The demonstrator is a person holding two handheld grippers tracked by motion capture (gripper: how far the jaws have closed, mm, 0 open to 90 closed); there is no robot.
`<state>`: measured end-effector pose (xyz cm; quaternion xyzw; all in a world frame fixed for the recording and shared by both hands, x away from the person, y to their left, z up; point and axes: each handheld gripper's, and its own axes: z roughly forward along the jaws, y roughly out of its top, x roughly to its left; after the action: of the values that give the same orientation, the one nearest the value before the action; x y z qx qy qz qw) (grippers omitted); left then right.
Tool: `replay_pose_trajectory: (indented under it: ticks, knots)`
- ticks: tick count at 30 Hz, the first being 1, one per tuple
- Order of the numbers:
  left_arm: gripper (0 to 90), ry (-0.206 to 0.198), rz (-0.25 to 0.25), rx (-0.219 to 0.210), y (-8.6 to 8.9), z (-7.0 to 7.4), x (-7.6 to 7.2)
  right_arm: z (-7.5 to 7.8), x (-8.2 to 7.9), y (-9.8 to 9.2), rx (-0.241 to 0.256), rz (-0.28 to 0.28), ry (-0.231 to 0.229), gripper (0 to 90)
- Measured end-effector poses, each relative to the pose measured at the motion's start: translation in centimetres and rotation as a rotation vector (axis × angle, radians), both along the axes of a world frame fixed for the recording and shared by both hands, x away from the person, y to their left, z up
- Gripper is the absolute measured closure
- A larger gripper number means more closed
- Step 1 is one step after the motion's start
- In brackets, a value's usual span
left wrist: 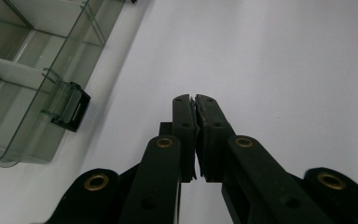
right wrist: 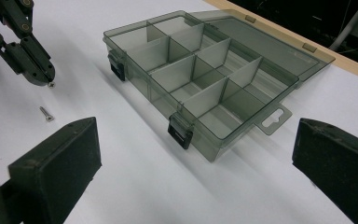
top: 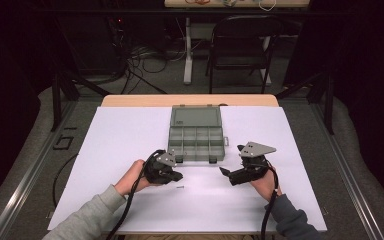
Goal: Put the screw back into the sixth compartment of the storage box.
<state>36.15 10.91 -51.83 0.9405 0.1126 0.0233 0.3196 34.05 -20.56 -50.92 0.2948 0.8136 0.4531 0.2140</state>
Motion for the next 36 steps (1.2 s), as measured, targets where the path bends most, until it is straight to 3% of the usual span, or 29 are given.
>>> replay_pose_trajectory:
  ticks: [24, 36]
  knots:
    - [87.2, -0.018, -0.012, -0.011, -1.0, 1.1, 1.4, 0.0, 0.0, -0.1, 0.002, -0.010, 0.001, 0.2]
    - [87.2, 0.000, -0.036, -0.008, -2.2, 1.2, 2.1, 0.1, -0.1, -0.2, 0.005, -0.005, -0.002, 0.2]
